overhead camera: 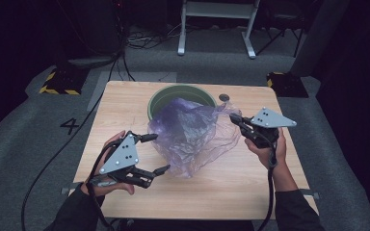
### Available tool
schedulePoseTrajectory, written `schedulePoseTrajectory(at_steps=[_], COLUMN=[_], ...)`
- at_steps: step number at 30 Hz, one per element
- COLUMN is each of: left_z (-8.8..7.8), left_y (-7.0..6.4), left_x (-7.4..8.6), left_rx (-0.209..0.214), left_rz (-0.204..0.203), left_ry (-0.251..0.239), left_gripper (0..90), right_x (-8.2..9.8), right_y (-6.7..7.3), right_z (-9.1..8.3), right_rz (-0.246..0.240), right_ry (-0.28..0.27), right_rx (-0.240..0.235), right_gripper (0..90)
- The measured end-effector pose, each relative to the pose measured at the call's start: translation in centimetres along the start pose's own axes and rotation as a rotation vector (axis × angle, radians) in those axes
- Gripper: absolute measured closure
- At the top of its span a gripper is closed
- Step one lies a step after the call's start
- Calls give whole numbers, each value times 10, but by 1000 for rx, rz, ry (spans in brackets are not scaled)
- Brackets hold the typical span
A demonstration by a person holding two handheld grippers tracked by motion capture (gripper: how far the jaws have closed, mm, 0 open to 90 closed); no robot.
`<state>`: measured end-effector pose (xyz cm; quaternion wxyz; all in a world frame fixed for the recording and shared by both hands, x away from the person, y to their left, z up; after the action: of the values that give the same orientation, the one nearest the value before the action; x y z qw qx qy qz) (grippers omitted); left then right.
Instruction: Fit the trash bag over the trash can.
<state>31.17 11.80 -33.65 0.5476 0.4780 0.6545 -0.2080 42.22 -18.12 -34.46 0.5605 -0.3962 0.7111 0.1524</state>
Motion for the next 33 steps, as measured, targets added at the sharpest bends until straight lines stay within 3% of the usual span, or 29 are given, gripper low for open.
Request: schedulePoseTrajectory(at_steps=[4, 7, 8, 10, 12, 13, 16, 21, 27, 29, 33], left_z=[11, 22, 26, 32, 36, 37, 38, 35, 28, 26, 24], left_y=[-10, -12, -11, -6, 0, 3, 15, 35, 53, 61, 78], left_x=[-7, -11, -10, -8, -5, -4, 1, 12, 30, 37, 48], left_rx=[13, -5, -30, -88, -89, -102, -120, -144, -157, -184, -202], left_rz=[12, 21, 26, 21, 10, 12, 16, 8, -24, -38, -99], left_ry=[1, 12, 28, 60, 70, 73, 79, 82, 87, 95, 78], left_gripper=[152, 156, 165, 291, 380, 482, 640, 819, 895, 896, 898], right_x=[-1, -1, -1, 0, 1, 2, 3, 5, 7, 7, 6], right_y=[2, 4, 4, 5, 5, 4, 3, 2, 2, 3, 2], right_z=[0, -1, -1, -2, -1, -1, -1, 2, 8, 11, 20], right_rz=[-11, -15, -14, -17, -17, -18, -15, -9, -13, -14, -29], right_ry=[2, 1, 1, -1, 3, 5, 6, 10, 28, 33, 54], right_rx=[3, 0, 1, -4, -6, -7, -10, -16, -21, -19, -10], right_gripper=[900, 899, 899, 900, 899, 899, 898, 899, 899, 899, 899])
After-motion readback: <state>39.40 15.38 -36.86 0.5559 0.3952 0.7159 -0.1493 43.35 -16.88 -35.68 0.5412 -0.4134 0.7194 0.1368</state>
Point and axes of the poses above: each handheld gripper's, and its own axes: z roughly forward along the jaws, x roughly out of its underside, y roughly to its left, the point moved 5 cm from there along z, roughly forward along the jaws, and after that the axes turned 4 degrees about -x, right-handed, at the moved point
